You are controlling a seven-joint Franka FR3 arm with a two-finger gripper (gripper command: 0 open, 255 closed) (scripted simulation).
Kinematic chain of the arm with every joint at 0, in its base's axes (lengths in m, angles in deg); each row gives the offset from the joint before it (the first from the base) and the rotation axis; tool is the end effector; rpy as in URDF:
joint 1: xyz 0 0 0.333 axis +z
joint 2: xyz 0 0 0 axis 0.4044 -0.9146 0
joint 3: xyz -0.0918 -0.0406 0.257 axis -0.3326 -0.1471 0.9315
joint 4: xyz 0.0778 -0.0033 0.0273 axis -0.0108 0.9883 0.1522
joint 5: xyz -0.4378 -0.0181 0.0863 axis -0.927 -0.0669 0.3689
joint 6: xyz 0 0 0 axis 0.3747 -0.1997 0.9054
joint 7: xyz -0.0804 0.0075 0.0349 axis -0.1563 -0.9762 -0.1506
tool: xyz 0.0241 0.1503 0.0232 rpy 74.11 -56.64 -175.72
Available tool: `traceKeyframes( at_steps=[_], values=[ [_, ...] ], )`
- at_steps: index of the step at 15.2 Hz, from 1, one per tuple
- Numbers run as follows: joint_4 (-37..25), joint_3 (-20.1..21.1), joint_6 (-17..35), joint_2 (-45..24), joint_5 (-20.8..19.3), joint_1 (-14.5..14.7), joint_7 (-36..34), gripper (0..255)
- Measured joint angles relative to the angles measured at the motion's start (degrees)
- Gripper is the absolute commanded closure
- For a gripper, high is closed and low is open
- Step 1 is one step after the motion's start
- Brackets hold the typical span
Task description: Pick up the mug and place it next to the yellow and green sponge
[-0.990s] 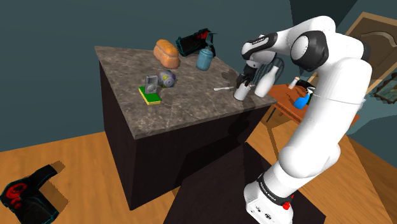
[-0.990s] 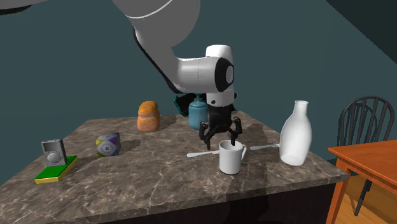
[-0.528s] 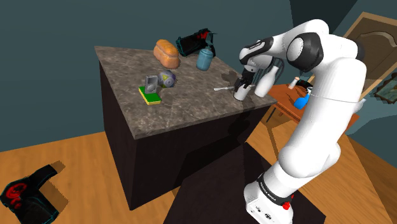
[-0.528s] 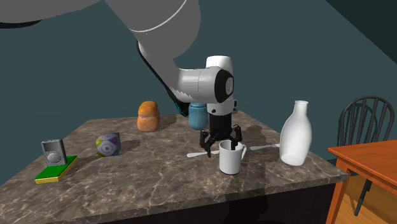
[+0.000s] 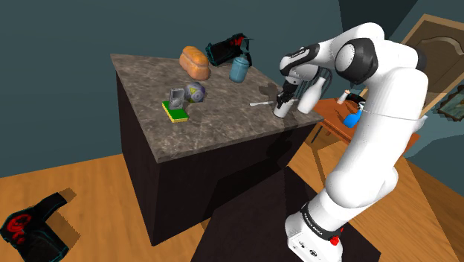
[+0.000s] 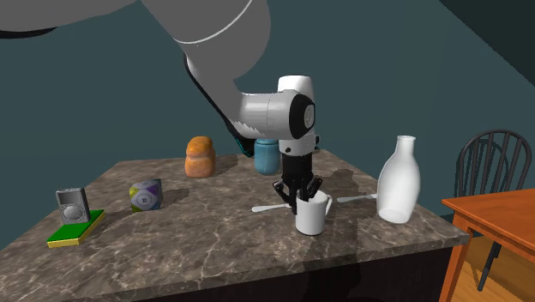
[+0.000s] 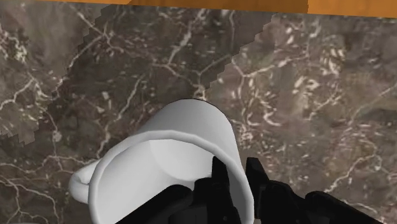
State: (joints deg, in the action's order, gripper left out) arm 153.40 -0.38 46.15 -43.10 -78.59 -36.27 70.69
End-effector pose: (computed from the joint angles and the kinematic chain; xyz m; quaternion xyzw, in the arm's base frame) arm 0.5420 -0.4010 0.2325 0.9989 -0.0312 0.0059 0.0343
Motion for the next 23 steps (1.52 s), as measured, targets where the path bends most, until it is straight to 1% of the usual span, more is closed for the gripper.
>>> traceKeyframes(
  at_steps=[8, 23],
  values=[
    [-0.1, -0.1, -0.3, 0.2, -0.1, 0.0, 0.0, 255],
    [-5.7, -1.1, -9.8, 4.6, -2.5, 0.6, -1.1, 255]
  ],
)
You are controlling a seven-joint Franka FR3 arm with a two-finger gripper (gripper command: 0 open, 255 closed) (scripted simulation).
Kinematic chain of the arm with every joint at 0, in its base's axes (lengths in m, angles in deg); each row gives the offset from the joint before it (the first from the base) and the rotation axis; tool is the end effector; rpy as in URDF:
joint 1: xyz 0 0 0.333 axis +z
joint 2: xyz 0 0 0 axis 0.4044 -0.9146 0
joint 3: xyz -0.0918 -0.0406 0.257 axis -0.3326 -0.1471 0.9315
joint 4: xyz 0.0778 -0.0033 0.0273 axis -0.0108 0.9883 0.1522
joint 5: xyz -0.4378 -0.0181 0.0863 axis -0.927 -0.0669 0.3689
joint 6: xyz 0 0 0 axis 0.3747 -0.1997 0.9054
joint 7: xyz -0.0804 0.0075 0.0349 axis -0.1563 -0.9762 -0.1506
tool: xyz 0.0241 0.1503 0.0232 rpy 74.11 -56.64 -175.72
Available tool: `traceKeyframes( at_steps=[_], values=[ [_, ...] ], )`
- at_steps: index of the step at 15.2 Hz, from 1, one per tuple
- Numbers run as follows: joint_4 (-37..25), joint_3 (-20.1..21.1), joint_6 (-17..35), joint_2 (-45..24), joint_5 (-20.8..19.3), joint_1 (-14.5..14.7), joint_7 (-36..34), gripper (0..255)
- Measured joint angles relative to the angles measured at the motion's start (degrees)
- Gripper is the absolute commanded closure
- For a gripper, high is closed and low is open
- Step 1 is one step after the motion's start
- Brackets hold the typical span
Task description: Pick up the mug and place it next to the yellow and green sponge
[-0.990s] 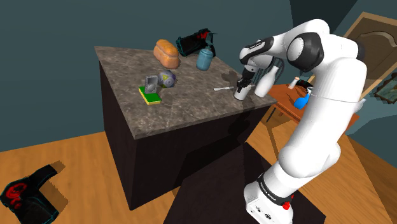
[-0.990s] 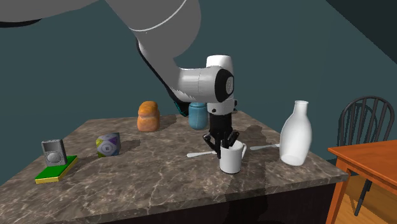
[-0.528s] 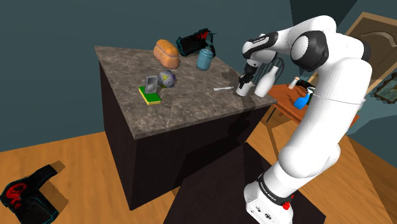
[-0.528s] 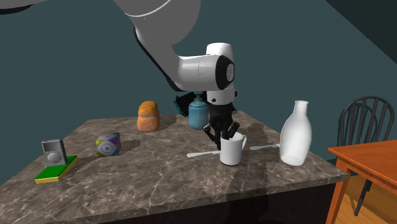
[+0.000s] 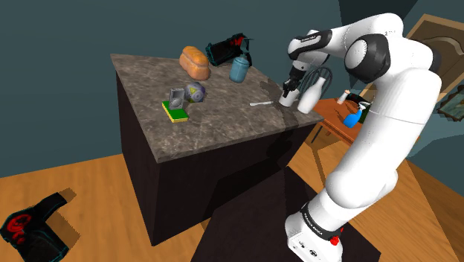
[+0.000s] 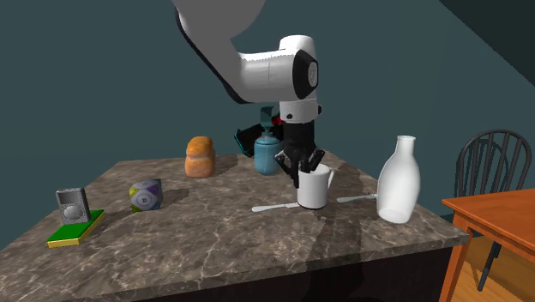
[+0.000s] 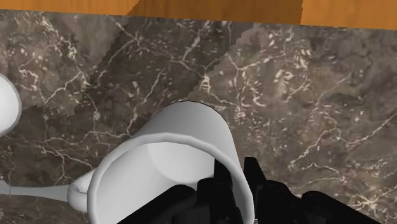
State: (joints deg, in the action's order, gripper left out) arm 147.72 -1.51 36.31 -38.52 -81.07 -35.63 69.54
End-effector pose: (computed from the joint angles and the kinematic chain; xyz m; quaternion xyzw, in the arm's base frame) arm 0.5489 -0.4048 0.3183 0.9989 -0.0312 0.0061 0.0343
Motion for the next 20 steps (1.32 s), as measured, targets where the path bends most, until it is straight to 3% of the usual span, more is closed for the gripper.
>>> traceKeyframes(
  at_steps=[17, 20],
  values=[
    [-10.3, -0.6, -12.2, 2.1, -1.2, -0.1, -0.5, 255],
    [-5.9, 0.1, -11.4, 6.1, -3.2, 2.5, -3.6, 255]
  ],
)
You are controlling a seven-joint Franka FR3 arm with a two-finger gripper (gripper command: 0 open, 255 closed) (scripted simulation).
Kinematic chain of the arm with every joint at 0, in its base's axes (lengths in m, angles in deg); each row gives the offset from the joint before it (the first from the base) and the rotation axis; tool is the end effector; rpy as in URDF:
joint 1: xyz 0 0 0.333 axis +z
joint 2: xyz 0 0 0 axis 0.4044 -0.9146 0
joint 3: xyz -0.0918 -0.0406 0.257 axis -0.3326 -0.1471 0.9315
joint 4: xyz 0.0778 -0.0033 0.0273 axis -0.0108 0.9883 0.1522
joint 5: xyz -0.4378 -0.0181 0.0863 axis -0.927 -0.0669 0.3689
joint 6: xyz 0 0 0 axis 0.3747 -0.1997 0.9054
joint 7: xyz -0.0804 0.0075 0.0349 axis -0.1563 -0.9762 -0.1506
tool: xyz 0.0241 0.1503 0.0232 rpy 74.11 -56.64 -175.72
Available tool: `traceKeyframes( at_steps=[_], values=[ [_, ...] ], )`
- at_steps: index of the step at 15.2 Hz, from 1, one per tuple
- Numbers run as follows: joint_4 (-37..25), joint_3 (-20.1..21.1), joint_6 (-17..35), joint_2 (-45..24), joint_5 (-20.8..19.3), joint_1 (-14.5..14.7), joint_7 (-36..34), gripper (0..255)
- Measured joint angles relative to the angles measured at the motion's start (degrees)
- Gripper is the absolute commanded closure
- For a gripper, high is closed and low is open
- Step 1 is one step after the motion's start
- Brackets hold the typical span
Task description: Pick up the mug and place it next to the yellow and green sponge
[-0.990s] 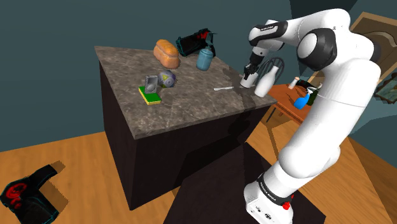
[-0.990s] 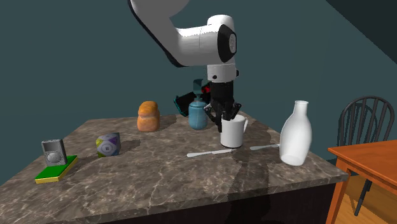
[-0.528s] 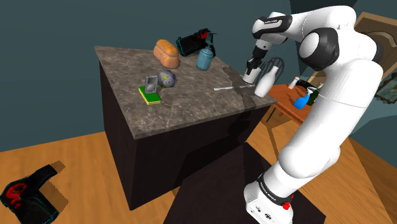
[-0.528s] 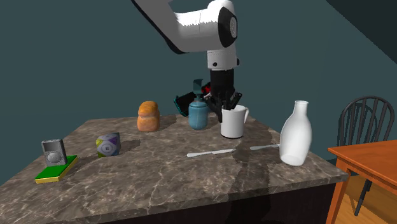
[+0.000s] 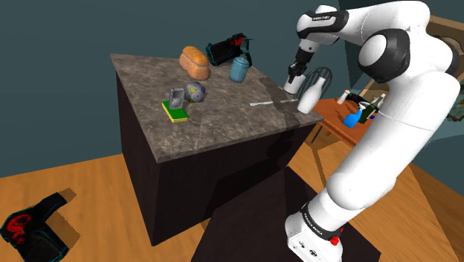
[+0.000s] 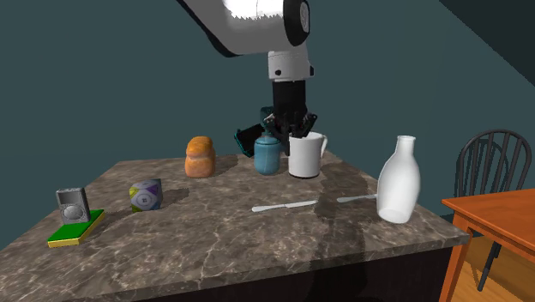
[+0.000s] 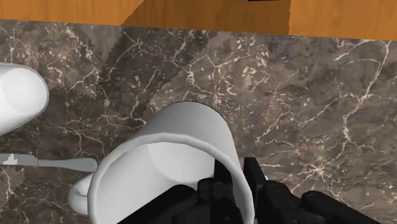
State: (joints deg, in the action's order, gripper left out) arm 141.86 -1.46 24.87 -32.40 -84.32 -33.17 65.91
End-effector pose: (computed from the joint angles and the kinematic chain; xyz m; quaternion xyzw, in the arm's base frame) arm 0.5553 -0.3757 0.4198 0.9989 -0.0310 0.0059 0.0342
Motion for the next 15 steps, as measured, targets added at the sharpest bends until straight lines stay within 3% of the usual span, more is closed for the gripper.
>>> traceKeyframes(
  at_steps=[7, 15],
  values=[
    [10.8, 3.6, 1.5, 9.8, -5.0, 6.3, -10.7, 255],
    [20.1, 9.4, 2.2, 18.1, -8.0, 11.2, -22.4, 255]
  ],
)
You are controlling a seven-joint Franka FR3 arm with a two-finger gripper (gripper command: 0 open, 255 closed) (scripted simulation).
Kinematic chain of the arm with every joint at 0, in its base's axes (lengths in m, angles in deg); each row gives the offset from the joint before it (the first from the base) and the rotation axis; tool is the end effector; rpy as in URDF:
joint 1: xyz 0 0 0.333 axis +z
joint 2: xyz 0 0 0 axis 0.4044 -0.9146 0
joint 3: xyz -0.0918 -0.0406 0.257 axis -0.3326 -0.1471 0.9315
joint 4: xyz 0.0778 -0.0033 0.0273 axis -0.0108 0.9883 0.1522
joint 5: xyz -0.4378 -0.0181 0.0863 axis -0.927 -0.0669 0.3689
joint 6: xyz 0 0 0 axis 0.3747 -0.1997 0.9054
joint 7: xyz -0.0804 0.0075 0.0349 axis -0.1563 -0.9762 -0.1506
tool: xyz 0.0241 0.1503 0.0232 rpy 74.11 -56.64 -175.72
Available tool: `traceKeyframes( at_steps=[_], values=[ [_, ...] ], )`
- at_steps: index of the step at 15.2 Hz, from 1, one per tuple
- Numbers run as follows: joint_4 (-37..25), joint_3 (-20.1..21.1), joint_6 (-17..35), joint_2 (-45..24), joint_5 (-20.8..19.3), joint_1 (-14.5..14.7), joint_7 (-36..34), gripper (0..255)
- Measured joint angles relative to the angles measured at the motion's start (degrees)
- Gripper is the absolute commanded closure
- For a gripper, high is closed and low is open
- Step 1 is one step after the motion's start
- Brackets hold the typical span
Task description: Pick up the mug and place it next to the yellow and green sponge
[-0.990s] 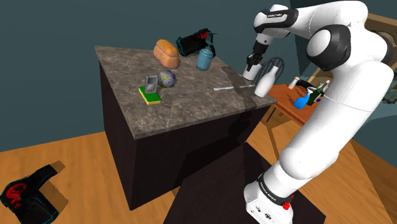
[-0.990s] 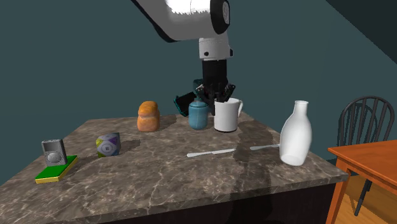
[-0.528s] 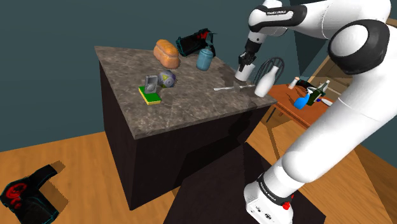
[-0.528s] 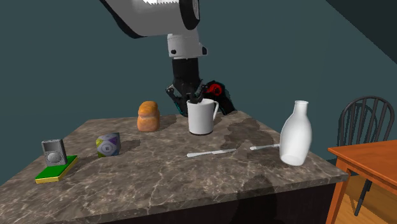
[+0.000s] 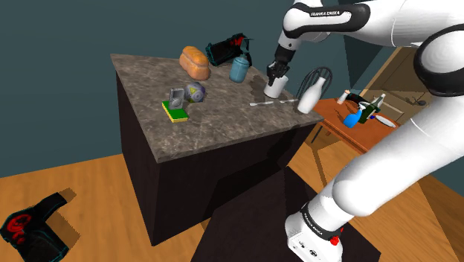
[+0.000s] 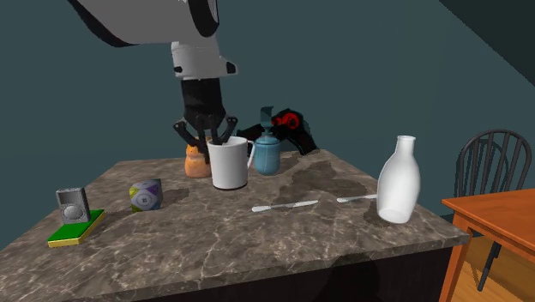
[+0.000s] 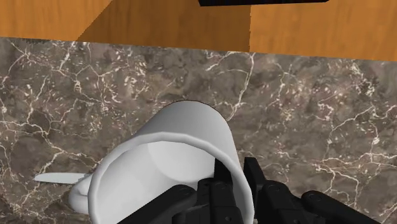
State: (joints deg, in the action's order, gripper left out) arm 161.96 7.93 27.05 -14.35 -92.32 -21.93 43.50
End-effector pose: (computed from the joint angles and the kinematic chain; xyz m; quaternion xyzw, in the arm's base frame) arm 0.5626 -0.1641 0.4178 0.9989 -0.0304 0.0057 0.0340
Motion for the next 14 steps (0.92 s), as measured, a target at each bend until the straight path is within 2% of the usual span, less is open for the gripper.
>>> traceKeyframes(
  at_steps=[8, 14],
  values=[
    [5.0, 6.9, -0.3, 4.4, -0.2, 4.8, -11.9, 255],
    [5.7, 12.1, -1.4, 5.5, 0.7, 8.3, -20.1, 255]
  ],
)
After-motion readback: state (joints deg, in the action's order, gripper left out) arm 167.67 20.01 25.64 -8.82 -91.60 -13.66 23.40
